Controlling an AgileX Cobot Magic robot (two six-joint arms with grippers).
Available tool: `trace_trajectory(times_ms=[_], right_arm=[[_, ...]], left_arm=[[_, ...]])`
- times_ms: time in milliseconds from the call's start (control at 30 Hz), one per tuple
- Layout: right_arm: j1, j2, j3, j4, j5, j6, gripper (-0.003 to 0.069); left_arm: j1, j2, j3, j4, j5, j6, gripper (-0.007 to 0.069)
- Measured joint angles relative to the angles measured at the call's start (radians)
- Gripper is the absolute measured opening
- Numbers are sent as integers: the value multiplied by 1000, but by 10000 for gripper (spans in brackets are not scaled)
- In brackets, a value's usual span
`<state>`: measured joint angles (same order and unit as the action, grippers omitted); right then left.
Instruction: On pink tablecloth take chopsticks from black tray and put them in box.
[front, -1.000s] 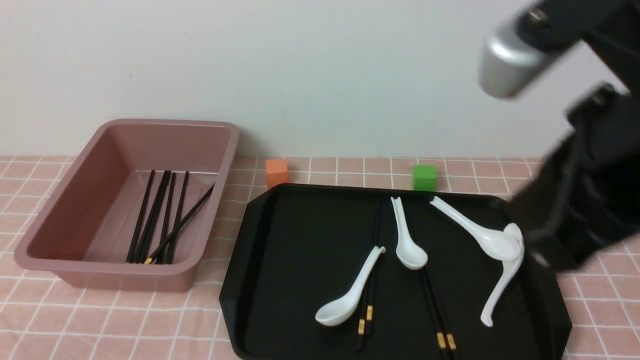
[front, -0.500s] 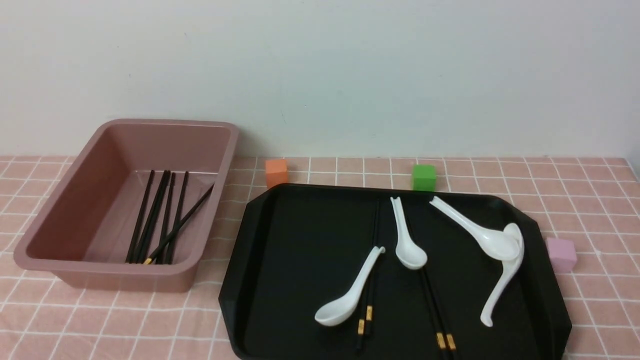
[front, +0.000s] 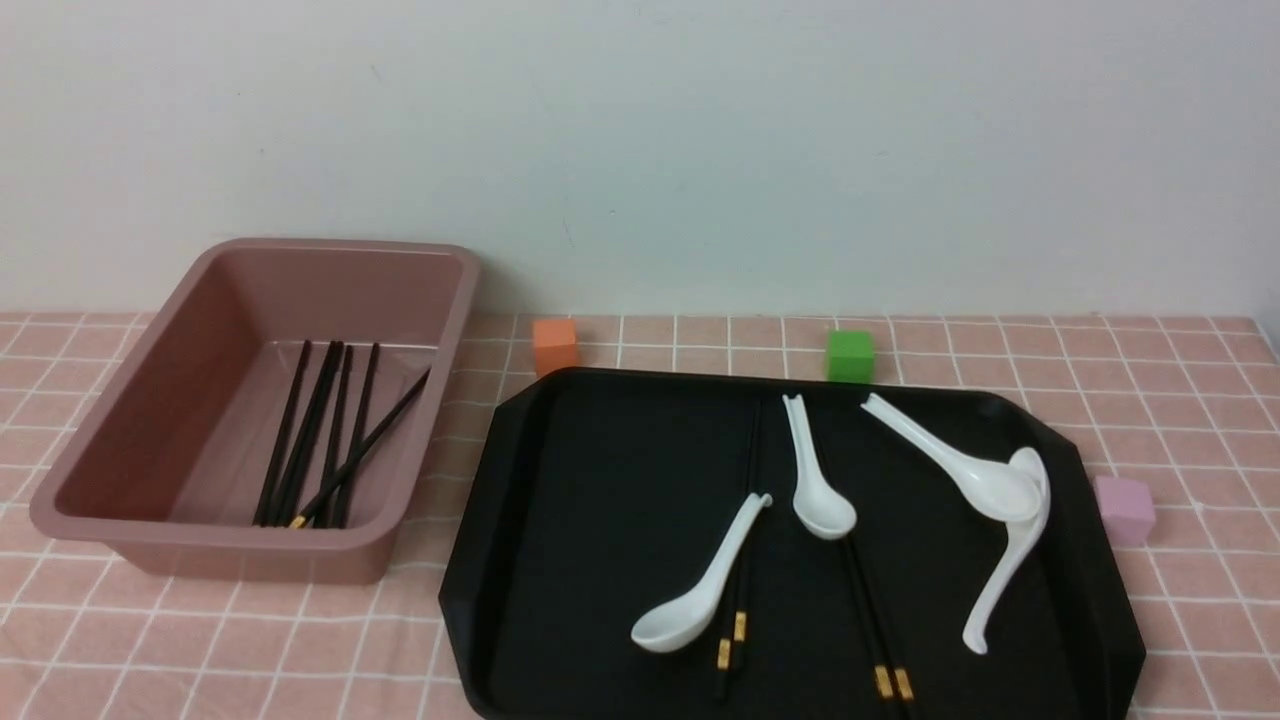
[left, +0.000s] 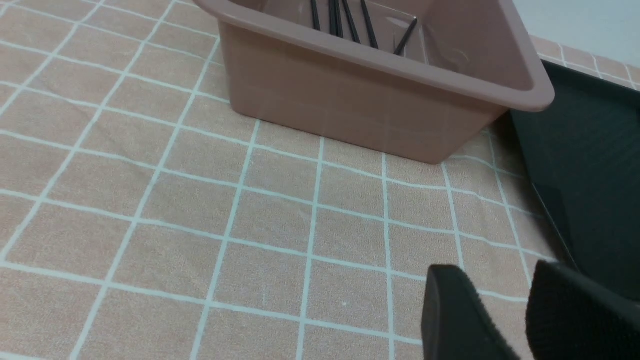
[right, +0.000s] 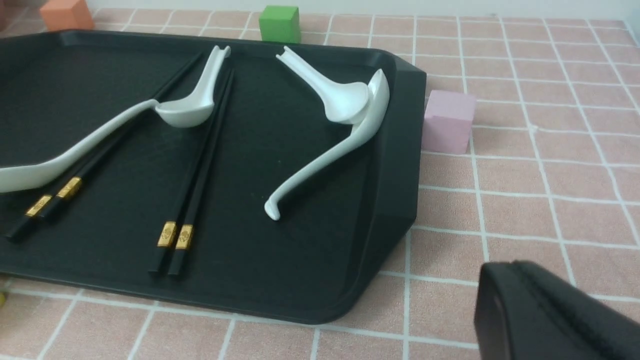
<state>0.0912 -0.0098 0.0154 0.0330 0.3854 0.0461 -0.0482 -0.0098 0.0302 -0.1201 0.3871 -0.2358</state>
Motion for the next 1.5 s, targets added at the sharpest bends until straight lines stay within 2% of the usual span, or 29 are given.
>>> trace_trajectory(times_ms=[1500], right_arm=[[0, 0, -1, 1, 3, 0, 10]], left_arm=[[0, 0, 0, 0, 3, 0, 238]])
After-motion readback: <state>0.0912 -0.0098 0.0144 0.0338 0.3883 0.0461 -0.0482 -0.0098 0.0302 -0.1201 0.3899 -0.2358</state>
